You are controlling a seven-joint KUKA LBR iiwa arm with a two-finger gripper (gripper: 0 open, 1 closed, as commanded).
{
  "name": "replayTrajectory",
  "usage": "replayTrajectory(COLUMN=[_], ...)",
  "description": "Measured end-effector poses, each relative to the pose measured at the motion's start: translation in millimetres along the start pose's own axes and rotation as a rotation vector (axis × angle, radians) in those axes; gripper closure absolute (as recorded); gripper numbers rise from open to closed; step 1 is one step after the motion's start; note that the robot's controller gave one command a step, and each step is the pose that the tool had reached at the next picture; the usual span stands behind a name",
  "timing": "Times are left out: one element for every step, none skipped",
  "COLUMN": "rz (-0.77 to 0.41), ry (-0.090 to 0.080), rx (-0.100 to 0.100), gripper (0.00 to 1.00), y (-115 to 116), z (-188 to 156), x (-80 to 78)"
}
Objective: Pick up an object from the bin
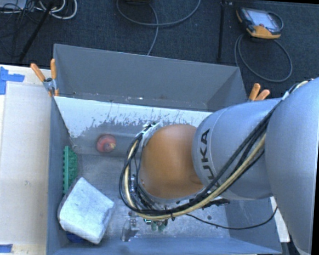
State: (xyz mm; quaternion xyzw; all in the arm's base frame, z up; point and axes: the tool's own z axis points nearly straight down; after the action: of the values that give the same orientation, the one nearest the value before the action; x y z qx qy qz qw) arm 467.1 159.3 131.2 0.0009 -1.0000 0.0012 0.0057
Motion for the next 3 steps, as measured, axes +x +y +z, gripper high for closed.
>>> replayTrajectory(rz=[-0.262,-0.260,-0.257], ry=[-0.016,-0.019,-0.016], rx=[0.006,0.000,0.001], gripper=[0.00,1.00,0.00], y=[64.6,66.7,66.0], z=[58.7,57.0,58.5], x=[-19.5,-19.6,-18.2])
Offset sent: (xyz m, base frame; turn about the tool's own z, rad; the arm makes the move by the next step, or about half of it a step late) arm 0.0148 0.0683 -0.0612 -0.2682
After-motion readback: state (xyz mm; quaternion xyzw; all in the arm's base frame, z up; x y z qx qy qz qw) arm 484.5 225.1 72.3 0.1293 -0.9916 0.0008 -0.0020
